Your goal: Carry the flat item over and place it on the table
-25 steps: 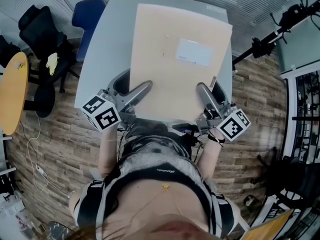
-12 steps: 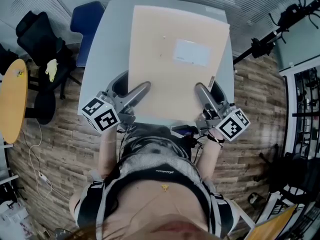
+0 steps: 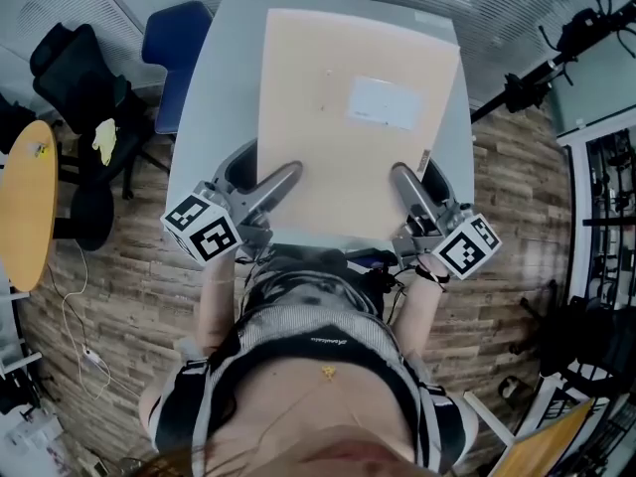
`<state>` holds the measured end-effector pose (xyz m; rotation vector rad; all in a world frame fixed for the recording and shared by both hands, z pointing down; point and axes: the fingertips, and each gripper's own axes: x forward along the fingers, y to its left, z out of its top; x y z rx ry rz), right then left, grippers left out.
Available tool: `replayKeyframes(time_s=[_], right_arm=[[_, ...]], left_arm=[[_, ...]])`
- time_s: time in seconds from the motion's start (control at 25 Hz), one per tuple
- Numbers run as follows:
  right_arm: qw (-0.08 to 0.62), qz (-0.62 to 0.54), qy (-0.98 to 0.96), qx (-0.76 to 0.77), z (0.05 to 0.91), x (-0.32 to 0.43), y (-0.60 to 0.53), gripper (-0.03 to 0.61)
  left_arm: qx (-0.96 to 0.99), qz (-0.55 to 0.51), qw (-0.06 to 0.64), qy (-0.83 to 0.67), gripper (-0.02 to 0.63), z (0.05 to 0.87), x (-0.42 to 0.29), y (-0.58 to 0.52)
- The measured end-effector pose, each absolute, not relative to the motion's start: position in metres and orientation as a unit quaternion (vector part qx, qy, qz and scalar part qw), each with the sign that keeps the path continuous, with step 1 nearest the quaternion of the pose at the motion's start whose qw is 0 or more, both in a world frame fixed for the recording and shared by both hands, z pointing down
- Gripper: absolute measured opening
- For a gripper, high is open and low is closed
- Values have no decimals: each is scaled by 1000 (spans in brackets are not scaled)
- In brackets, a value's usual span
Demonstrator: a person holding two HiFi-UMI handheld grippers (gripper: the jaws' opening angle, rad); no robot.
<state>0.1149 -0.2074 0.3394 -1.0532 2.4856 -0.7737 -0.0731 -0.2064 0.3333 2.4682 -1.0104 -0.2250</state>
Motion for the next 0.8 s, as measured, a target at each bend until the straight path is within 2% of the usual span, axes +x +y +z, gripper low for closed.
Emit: replayKeyframes(time_s=[0.8], right_arm=[[159, -285, 857, -398, 352, 110, -208, 314]], left_arm=[[903, -74, 252, -341, 356, 349, -78, -216]])
